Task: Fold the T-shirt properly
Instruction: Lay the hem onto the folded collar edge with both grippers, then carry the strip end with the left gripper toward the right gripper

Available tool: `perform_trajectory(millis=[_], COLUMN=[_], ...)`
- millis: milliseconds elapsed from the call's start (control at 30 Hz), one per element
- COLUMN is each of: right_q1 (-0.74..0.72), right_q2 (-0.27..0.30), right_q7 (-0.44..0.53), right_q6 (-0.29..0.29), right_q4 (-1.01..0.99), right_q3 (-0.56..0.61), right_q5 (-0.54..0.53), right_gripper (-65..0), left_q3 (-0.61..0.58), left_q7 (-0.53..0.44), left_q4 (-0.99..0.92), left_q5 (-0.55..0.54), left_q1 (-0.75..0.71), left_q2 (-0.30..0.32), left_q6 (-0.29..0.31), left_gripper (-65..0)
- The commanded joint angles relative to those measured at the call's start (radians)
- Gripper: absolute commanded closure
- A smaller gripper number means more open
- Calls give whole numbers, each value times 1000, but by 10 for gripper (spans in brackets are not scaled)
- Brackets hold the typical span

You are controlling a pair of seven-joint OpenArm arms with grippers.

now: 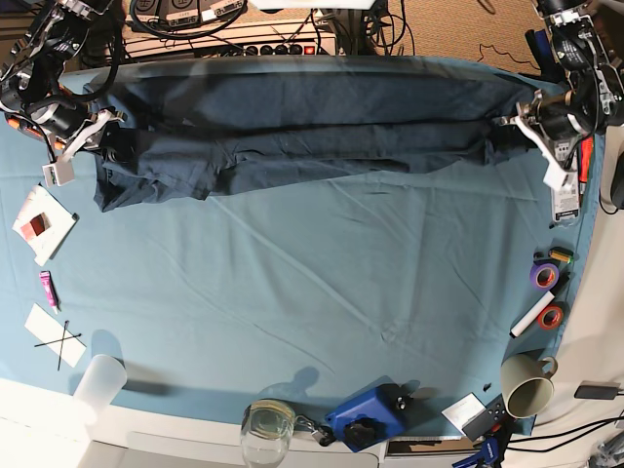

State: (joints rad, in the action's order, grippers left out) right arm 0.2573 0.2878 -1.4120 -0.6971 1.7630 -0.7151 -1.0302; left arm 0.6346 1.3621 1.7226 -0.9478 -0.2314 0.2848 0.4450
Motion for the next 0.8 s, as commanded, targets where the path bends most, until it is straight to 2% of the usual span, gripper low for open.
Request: perform_trajectory(millis=[0,100,200,400,567,667,767], right_q1=[-6,-6,-6,-6,-6,-6,-6], right_q2=[20,20,20,20,20,20,20], right_q7=[16,16,16,22,32,31,32], right_q6=[-1,-1,-1,-1,-1,-1,-1], right_q4=[18,18,18,18,18,18,18], right_q3=[-6,-6,-6,-6,-6,-6,-6], right_q5=[-21,-21,-20,-20,-20,-20,-20], right_gripper=[-116,-116,-116,-116,-116,-116,-116], left_q3=[3,3,3,3,3,-2,-60], left_q7=[-8,-8,-8,-29,-47,-58,-66], left_q4=[40,103,177,304,394,436,456], left_q5=[-25,-25,-24,-26,-74,-113,-116], left_q1=[11,6,-16,-135,-190,-188,-183], left_q2=[14,14,14,10,-26,-58,-72], left_q6=[1,2,32,31,35,79,80], left_gripper=[0,0,0,0,0,0,0])
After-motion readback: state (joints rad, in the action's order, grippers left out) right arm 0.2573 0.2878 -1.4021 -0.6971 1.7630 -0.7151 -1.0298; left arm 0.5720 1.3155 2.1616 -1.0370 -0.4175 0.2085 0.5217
